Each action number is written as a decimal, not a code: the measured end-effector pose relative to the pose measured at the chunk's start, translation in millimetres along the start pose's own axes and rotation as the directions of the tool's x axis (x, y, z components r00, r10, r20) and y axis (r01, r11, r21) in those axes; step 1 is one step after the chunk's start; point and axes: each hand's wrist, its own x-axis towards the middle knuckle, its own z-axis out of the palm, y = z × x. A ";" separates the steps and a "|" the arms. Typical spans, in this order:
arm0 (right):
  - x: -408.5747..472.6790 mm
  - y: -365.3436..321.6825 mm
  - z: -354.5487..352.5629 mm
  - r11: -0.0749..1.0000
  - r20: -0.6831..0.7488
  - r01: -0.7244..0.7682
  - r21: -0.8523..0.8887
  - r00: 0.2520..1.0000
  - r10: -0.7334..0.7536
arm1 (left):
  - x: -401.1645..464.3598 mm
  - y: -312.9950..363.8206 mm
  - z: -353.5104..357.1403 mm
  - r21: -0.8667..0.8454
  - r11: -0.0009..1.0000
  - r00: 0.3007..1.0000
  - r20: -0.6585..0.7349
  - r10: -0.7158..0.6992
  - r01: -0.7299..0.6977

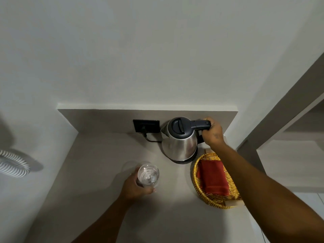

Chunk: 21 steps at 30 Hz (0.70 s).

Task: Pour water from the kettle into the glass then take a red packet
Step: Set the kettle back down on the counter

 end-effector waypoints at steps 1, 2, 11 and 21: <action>0.2 1.8 -1.5 1.000 -0.011 -0.006 0.000 1.000 0.006 | -0.4 0.7 -0.1 0.010 1.000 1.000 0.002 -0.004 0.004; 0.2 3.5 -3.2 1.000 -0.024 -0.019 -0.001 1.000 0.019 | -1.0 1.8 -0.3 0.018 1.000 1.000 0.001 -0.008 0.008; -5.2 11.4 -9.9 0.996 -0.069 -0.091 -0.009 0.993 0.091 | -3.0 7.5 -1.5 -0.002 0.999 0.999 0.017 -0.045 0.045; -129.7 91.6 31.0 0.847 -0.255 -0.288 -0.447 0.948 0.189 | -7.1 8.4 -6.8 0.363 0.894 0.959 -0.006 0.284 -0.263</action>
